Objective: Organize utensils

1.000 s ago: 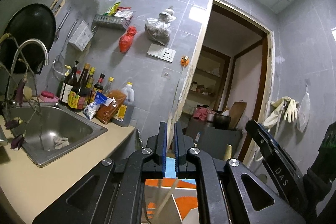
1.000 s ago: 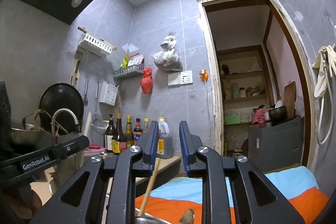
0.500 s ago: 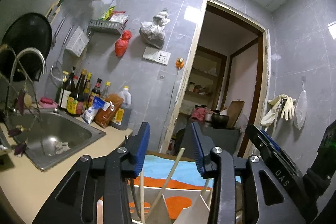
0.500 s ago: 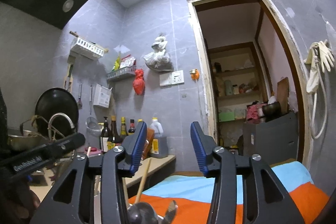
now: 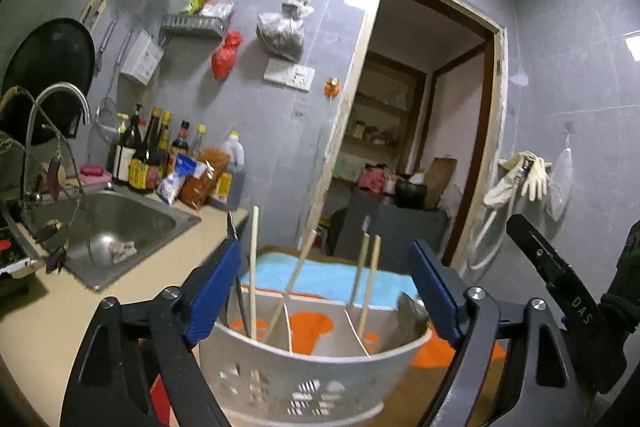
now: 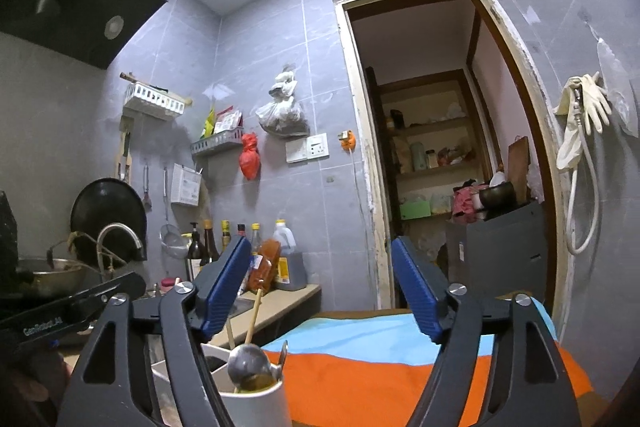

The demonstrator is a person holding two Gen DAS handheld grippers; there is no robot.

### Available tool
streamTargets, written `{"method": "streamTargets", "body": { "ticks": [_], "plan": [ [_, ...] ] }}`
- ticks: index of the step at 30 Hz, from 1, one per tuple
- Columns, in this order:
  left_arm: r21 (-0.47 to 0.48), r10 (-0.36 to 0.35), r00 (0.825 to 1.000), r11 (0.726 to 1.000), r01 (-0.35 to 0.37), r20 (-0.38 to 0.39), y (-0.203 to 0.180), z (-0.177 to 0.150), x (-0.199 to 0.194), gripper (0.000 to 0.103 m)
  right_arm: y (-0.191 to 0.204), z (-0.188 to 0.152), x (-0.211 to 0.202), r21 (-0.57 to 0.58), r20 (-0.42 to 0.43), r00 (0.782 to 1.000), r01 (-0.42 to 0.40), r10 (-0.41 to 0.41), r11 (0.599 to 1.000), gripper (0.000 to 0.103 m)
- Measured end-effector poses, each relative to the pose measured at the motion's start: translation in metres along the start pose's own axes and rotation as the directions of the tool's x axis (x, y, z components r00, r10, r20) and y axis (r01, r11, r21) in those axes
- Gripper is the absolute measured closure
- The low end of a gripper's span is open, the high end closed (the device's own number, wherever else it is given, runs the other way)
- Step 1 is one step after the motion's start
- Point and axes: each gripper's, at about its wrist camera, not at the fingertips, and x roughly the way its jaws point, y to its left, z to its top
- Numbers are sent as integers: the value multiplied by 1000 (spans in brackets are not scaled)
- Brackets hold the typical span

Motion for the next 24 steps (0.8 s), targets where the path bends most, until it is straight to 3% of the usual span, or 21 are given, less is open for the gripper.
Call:
{"method": "streamTargets", "body": {
  "ticks": [4, 10, 24],
  "plan": [
    [6, 5, 998, 1000, -4, -55, -7, 0, -10, 11, -4, 7, -16, 7, -18, 1000, -10, 10, 1000, 16],
    [49, 33, 993, 998, -28, -110, -24, -4, -23, 9, -9, 15, -41, 20, -74, 997, -12, 13, 1000, 1],
    [143, 99, 980, 987, -75, -171, -55, -29, -51, 9, -20, 12, -92, -12, -238, 968, 76, -76, 997, 0]
  ]
}}
